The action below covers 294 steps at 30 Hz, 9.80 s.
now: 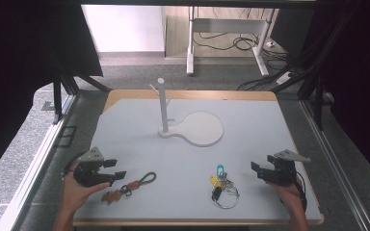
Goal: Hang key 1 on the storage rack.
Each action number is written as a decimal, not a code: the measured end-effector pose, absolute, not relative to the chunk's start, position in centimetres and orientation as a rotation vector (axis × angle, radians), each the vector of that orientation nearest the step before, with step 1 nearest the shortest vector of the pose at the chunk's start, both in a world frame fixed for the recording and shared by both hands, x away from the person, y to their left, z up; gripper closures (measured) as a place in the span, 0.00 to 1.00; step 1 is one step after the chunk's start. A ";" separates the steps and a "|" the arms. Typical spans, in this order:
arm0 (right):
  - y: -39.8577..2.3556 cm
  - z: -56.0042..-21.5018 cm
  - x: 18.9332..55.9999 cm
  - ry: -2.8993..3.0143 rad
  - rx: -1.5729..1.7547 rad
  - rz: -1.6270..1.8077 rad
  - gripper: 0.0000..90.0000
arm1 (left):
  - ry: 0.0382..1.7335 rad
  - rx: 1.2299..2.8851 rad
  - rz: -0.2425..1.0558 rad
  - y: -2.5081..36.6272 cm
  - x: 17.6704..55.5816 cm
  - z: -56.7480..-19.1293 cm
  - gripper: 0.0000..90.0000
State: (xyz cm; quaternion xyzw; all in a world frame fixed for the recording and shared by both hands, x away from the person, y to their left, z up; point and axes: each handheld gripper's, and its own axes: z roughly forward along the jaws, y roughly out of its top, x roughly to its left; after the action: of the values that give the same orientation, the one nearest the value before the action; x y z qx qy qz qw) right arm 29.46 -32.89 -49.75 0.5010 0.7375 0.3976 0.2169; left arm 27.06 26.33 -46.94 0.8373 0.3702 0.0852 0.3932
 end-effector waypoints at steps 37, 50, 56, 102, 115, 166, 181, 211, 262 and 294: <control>-33.4 -48.8 29.4 2.000 1.310 1.062 0.31 | 0.940 2.270 0.221 26.3 25.4 -43.9 0.44; -33.7 -48.9 29.3 2.000 1.323 1.037 0.31 | 0.836 2.462 0.058 22.8 26.7 -44.7 0.48; -33.6 -49.0 29.3 2.005 1.321 1.026 0.31 | 0.795 2.540 0.012 21.3 27.1 -45.4 0.50; -33.1 -49.4 29.4 2.033 1.305 0.999 0.30 | 0.790 2.682 0.011 18.4 28.7 -46.0 0.74; -33.3 -49.3 29.3 2.027 1.310 1.000 0.30 | 0.764 2.598 0.094 19.0 28.3 -41.4 0.74; -33.9 -49.3 29.1 1.996 1.335 1.006 0.32 | 0.732 2.539 0.211 17.6 34.3 -33.2 0.74; -34.2 -49.1 29.0 1.968 1.344 1.001 0.33 | 0.767 2.523 0.245 17.8 35.9 -31.8 0.74; -33.7 -49.1 29.1 1.988 1.344 0.985 0.33 | 0.898 2.426 0.231 18.9 40.9 -30.6 0.74; -33.8 -48.7 26.5 1.938 1.342 0.978 0.34 | 0.990 2.284 0.046 20.6 47.4 -32.2 0.74; -33.6 -48.8 26.5 1.944 1.336 0.972 0.33 | 0.934 2.324 -0.018 18.2 47.0 -36.0 0.68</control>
State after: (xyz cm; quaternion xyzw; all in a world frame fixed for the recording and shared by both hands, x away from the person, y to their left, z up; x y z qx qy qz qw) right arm 26.53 -33.59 -48.77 0.5011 0.7289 0.3646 0.2909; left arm 47.01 18.22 -35.97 0.8813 0.3541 -0.0070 0.3129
